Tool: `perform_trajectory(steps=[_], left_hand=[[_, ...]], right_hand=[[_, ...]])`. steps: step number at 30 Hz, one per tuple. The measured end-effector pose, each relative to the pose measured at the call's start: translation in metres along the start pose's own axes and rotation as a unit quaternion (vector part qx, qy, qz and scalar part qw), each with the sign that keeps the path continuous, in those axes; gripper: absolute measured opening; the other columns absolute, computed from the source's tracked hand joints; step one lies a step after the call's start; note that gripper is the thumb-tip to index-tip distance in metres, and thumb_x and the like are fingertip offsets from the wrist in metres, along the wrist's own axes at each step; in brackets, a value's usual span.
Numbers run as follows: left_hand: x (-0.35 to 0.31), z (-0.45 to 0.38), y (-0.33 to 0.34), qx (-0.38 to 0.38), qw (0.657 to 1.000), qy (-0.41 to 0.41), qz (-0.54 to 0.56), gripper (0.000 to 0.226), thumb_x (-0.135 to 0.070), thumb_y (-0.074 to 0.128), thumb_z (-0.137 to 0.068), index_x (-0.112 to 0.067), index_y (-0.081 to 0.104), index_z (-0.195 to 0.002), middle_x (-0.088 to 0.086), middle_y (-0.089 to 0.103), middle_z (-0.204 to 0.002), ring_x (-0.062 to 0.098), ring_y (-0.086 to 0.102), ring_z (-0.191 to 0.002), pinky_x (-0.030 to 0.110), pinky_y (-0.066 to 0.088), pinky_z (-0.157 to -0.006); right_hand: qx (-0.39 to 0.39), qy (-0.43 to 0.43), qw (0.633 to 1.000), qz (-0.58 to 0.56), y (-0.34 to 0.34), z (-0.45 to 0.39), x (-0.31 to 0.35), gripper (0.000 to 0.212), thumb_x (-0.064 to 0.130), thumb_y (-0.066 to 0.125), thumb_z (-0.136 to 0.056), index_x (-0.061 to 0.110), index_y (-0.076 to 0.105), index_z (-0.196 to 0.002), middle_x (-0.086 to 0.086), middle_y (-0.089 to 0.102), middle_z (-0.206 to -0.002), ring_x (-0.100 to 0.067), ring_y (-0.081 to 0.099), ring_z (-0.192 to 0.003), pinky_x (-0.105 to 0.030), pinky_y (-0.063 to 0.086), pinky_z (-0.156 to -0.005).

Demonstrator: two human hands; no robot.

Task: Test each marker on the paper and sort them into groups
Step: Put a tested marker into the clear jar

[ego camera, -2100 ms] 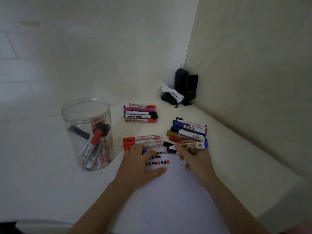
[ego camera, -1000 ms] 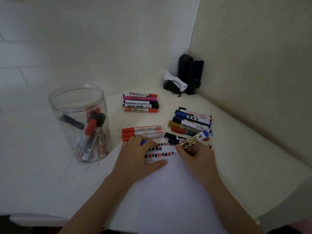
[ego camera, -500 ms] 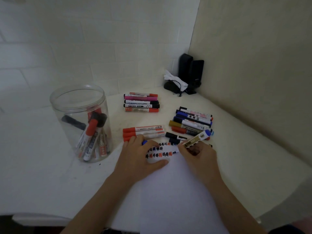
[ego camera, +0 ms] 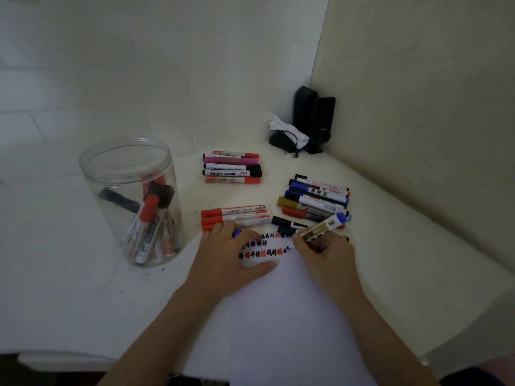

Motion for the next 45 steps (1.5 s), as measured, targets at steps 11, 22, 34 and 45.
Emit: perform_trajectory(steps=[11, 22, 34, 45], left_hand=[[0.001, 0.000, -0.001, 0.004, 1.000, 0.006, 0.005, 0.067, -0.083, 0.041, -0.070, -0.039, 0.059, -0.117, -0.014, 0.045, -0.100, 0.007, 0.039, -0.094, 0.027, 0.035, -0.084], [-0.002, -0.005, -0.015, 0.050, 0.973, -0.104, 0.199, 0.041, -0.015, 0.044, -0.099, -0.022, 0.037, -0.139, -0.003, 0.047, -0.124, 0.006, 0.049, -0.104, 0.022, 0.042, -0.094], [-0.020, 0.021, -0.022, -0.017, 0.929, -0.108, 0.354, 0.033, -0.022, 0.060, -0.092, -0.031, 0.061, -0.124, -0.017, 0.063, -0.117, -0.003, 0.058, -0.105, 0.015, 0.046, -0.091], [-0.020, 0.025, -0.028, -0.020, 0.897, -0.110, 0.427, 0.024, -0.011, 0.065, -0.088, -0.026, 0.066, -0.107, -0.015, 0.065, -0.105, -0.011, 0.058, -0.096, 0.003, 0.042, -0.081]], right_hand=[[-0.035, 0.020, 0.996, -0.086, -0.004, -0.003, -0.001, 0.015, 0.029, 0.072, -0.085, 0.019, 0.066, -0.075, 0.003, 0.071, -0.072, -0.012, 0.065, -0.070, -0.022, 0.047, -0.062], [-0.025, 0.090, 0.982, -0.162, -0.006, -0.005, 0.005, 0.005, 0.022, 0.071, -0.085, 0.019, 0.070, -0.089, 0.011, 0.063, -0.068, 0.000, 0.052, -0.057, -0.016, 0.038, -0.055], [0.076, 0.118, 0.953, -0.269, -0.025, 0.021, 0.019, 0.025, 0.028, 0.054, -0.098, 0.008, 0.067, -0.091, -0.001, 0.057, -0.063, -0.009, 0.046, -0.054, -0.025, 0.036, -0.055], [0.102, 0.101, 0.954, -0.263, -0.011, 0.034, 0.031, 0.026, 0.027, 0.060, -0.094, 0.003, 0.069, -0.096, -0.001, 0.060, -0.065, -0.008, 0.046, -0.056, -0.022, 0.036, -0.054]])
Point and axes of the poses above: each hand's wrist, its own z-axis away from the middle knuckle, its own y-axis out of the palm, x = y × z, the point moved 1 cm from there along -z, towards the middle knuckle
